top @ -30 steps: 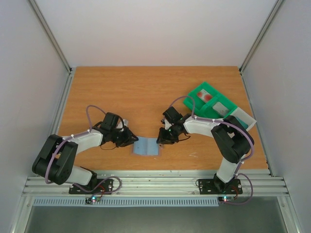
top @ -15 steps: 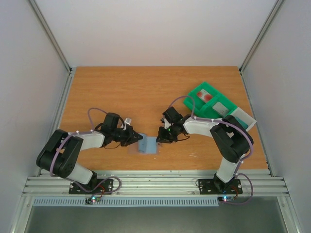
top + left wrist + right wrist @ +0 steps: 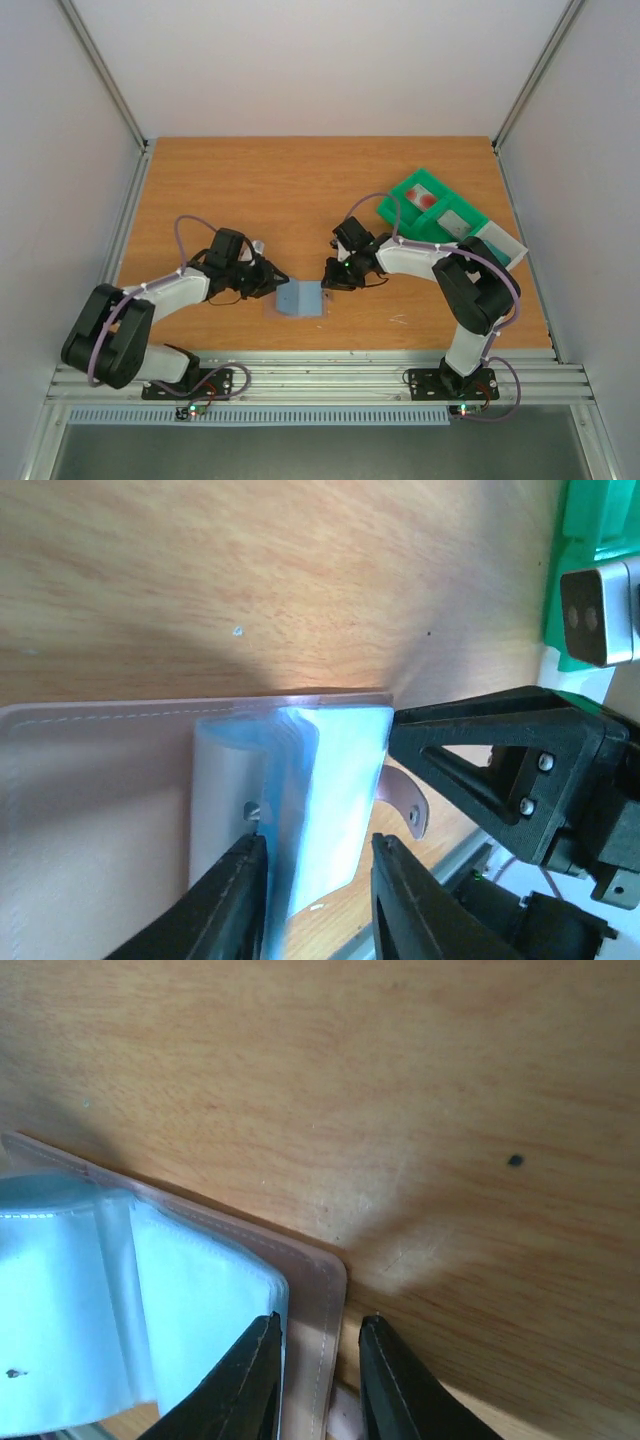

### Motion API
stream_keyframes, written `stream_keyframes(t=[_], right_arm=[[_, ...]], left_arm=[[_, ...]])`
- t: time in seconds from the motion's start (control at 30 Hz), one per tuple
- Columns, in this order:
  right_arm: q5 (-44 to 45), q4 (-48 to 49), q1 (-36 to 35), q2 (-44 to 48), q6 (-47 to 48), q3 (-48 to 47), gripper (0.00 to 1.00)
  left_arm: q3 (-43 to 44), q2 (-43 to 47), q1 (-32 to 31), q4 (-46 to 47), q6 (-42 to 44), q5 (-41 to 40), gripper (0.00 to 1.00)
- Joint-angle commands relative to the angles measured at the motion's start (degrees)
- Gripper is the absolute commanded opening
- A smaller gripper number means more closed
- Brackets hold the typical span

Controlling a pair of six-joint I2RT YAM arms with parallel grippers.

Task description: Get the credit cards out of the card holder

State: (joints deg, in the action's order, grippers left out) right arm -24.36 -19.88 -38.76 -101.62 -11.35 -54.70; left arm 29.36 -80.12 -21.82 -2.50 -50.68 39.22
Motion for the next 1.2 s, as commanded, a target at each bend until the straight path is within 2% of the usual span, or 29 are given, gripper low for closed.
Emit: stream_keyframes(t=[0.0, 0.17, 0.3, 0.37, 0.57, 0.6, 0.7, 0.77, 0.93, 1.17], right_arm=[[3.1, -4.2, -0.5, 0.4, 2.1, -3.3, 0.25], [5.0, -6.8, -0.4, 4.9, 2.3, -4.1, 0.33], [8.5, -10.7, -0.5, 10.0, 3.2, -5.5, 0.41], [10.8, -13.3, -0.4, 12.7, 3.6, -6.7, 0.45], [16.2, -18.2, -0.5, 21.6, 4.0, -9.5, 0.61], [16.7, -18.9, -0.4, 23.1, 3.9, -10.0, 0.69], [17.2, -20.9, -0.5, 26.6, 4.2, -11.9, 0.83], [17.4, -22.0, -0.5, 28.2, 4.5, -13.1, 0.97], [19.1, -24.5, -0.5, 30.9, 5.4, -15.8, 0.99], [20.1, -24.2, -0.5, 35.5, 5.3, -15.7, 0.98]], left_arm=[[4.3, 4.7, -0.1, -14.3, 7.6, -8.0, 0.35], [8.2, 9.7, -0.1, -23.9, 10.5, -13.9, 0.64], [12.1, 14.6, -0.1, -30.6, 13.4, -18.2, 0.8], [14.3, 17.3, -0.1, -33.9, 14.6, -20.3, 0.98], [22.0, 25.5, -0.1, -43.6, 19.1, -27.3, 0.99], [23.4, 27.0, -0.1, -45.1, 20.2, -28.4, 0.99], [27.3, 30.0, -0.1, -48.7, 22.6, -31.5, 0.99], [30.1, 31.5, -0.1, -50.2, 24.3, -32.0, 0.99], [33.1, 34.6, -0.1, -48.2, 26.0, -27.6, 0.99], [32.2, 36.5, -0.1, -45.7, 24.0, -28.2, 0.99]])
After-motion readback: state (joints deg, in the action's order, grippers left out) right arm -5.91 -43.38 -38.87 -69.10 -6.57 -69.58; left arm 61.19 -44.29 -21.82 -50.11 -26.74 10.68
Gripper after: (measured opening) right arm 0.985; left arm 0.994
